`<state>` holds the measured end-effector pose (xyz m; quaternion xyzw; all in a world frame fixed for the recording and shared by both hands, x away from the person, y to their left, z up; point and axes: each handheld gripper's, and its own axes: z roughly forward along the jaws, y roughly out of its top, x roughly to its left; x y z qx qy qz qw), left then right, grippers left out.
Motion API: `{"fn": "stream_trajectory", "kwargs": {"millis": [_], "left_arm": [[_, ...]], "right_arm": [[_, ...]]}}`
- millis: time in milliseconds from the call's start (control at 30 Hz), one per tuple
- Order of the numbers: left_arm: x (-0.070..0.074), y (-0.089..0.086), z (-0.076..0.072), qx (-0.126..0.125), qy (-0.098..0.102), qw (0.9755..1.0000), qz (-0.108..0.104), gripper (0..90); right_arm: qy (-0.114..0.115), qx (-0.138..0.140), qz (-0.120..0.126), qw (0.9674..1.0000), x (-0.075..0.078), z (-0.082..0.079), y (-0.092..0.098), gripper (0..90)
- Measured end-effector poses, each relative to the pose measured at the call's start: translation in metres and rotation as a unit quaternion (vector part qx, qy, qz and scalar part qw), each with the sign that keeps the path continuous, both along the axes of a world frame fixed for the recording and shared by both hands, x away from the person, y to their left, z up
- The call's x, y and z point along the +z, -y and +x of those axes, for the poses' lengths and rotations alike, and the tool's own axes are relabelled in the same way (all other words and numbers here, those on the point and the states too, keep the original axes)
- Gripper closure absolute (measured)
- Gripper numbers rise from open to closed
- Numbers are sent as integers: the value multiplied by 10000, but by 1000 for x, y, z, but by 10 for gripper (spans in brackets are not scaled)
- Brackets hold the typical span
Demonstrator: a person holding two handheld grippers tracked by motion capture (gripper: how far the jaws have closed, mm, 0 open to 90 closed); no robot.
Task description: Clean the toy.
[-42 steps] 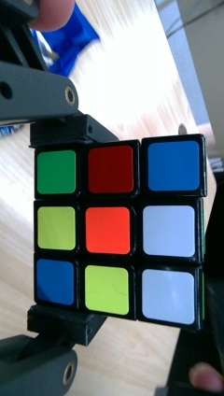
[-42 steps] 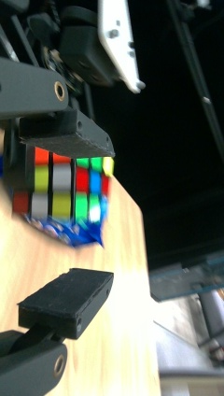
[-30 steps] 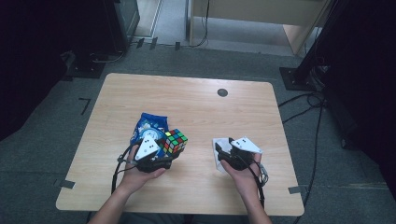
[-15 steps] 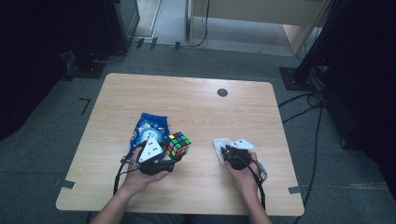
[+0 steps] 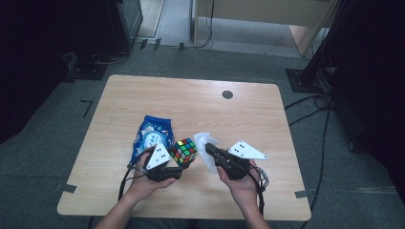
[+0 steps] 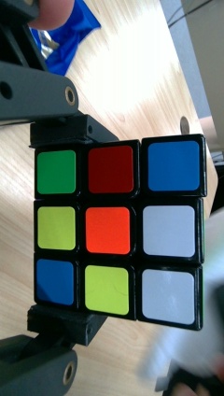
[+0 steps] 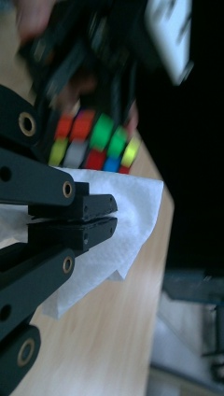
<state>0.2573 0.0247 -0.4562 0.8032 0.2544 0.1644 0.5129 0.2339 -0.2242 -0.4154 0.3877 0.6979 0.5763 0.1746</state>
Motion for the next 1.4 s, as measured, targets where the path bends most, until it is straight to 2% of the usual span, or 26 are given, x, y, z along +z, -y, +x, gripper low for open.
{"fn": "stream_trajectory", "kwargs": {"millis": [100, 167, 233, 267, 300, 367, 400, 433, 467, 500, 567, 600, 633, 700, 733, 800, 867, 967, 1067, 1167, 1233, 1333, 1400], "left_arm": [[0, 5, -5, -116, 41, 9999, 32, 342], [1, 9, -9, -191, 101, 9998, 26, 342], [1, 12, -12, -250, 173, 9995, 60, 342], [1, 13, -13, -257, 214, 9994, 81, 342], [1, 13, -14, -270, 246, 9993, 123, 342], [1, 14, -16, -408, 311, 9986, 116, 342], [1, 14, -18, -453, 400, 9981, 114, 342], [1, 14, -20, -474, 482, 9976, 115, 342], [2, 15, -21, -495, 483, 9976, 97, 342], [2, 15, -21, -507, 484, 9975, 90, 342], [3, 14, -21, -508, 479, 9975, 98, 343], [2, 14, -20, -505, 478, 9975, 96, 343], [3, 12, -20, -498, 482, 9976, 48, 343], [6, 9, -18, -479, 438, 9979, -63, 343], [7, 8, -17, -444, 441, 9980, -56, 343], [6, 6, -15, -382, 419, 9984, -8, 343], [4, 6, -12, -309, 371, 9988, 83, 343], [1, 8, -11, -270, 312, 9991, 121, 343], [2, 12, -14, -353, 330, 9987, 134, 343], [3, 16, -19, -458, 384, 9981, 111, 343], [5, 17, -21, -505, 427, 9978, 81, 343], [6, 15, -22, -515, 460, 9976, 77, 343], [6, 13, -21, -541, 430, 9976, 30, 343]], "right_arm": [[166, 329, 151, 9992, 13, -12, -15, 891], [121, 537, 104, 9984, 14, -15, -25, 890], [140, 553, -28, 9984, 10, -15, -31, 889], [113, 516, -5, 9986, 8, -14, -32, 889], [112, 462, 67, 9988, 6, -13, -32, 889], [-27, 398, 200, 9990, 3, -11, -29, 889], [-55, 340, 231, 9991, 2, -10, -27, 888], [-35, 274, 237, 9993, 1, -9, -25, 888], [-3, 216, 235, 9995, 0, -8, -24, 887], [31, 115, 171, 9998, -1, -7, -22, 887], [157, -173, -149, 9996, -5, -4, -17, 887], [145, -320, -241, 9991, -8, -1, -14, 887], [61, -440, -358, 9984, -12, 2, -10, 888], [-118, -720, -714, 9948, -23, 9, -2, 889], [-185, -830, -683, 9940, -27, 11, 3, 889], [-324, -934, -409, 9943, -29, 10, 12, 890], [-187, -809, -202, 9963, -20, 5, 12, 890], [121, -329, 137, 9993, 3, -9, 1, 889], [334, 189, 397, 9985, 18, -22, -15, 889], [355, 489, 370, 9975, 19, -26, -29, 889], [371, 409, 218, 9982, 13, -25, -32, 889], [265, 275, 324, 9987, 4, -19, -27, 889], [304, 87, 182, 9993, 0, -16, -23, 890]]}}
